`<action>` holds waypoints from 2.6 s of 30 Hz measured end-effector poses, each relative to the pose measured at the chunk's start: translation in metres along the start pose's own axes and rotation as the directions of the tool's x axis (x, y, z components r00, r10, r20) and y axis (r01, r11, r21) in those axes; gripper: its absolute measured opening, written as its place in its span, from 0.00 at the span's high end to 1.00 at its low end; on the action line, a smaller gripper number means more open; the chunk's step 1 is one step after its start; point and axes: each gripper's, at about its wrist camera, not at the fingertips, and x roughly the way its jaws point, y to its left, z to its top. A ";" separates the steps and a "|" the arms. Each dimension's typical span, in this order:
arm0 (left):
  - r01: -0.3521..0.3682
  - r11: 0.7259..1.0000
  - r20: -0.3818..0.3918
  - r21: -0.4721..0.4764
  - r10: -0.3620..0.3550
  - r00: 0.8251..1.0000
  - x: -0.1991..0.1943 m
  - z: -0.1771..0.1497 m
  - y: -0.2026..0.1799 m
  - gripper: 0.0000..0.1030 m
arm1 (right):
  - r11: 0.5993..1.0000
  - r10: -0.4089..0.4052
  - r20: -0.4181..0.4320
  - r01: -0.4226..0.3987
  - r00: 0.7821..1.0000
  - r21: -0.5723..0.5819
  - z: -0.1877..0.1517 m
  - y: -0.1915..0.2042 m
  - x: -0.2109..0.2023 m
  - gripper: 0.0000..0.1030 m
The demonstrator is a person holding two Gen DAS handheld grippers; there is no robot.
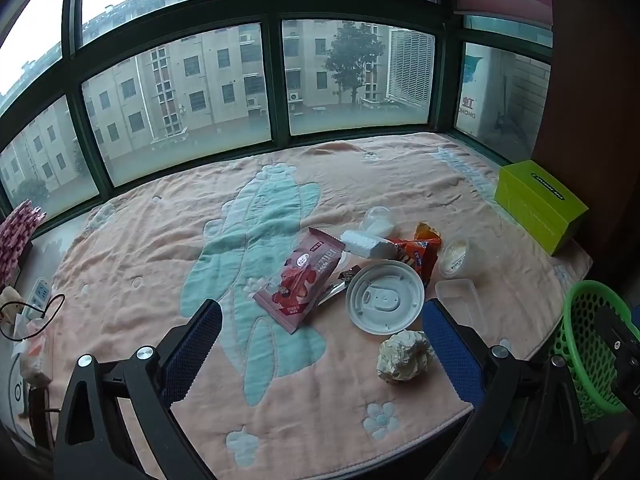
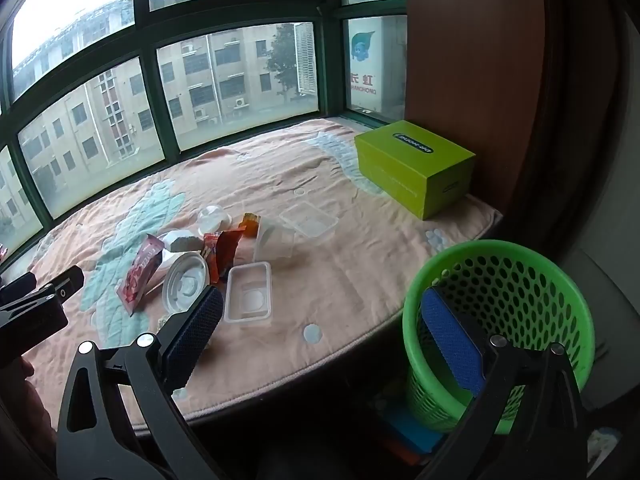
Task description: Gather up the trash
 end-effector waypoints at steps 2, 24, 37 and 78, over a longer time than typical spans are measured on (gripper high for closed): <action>0.002 1.000 0.000 -0.001 -0.002 1.000 0.000 0.000 0.001 0.06 | 1.000 0.003 -0.002 -0.003 1.000 0.001 0.000 0.000 0.000 0.05; 0.001 1.000 0.000 -0.001 -0.001 1.000 0.000 -0.001 0.000 0.06 | 1.000 0.004 -0.001 -0.004 1.000 0.004 -0.001 0.001 0.001 0.05; -0.001 1.000 -0.009 -0.004 0.001 1.000 0.003 -0.003 0.007 0.06 | 1.000 0.009 -0.007 -0.009 1.000 0.006 -0.003 0.002 0.005 0.05; -0.071 0.997 -0.066 -0.033 0.069 0.995 0.051 0.016 0.038 0.06 | 0.993 0.083 -0.073 -0.089 0.994 -0.082 0.011 0.041 0.050 0.05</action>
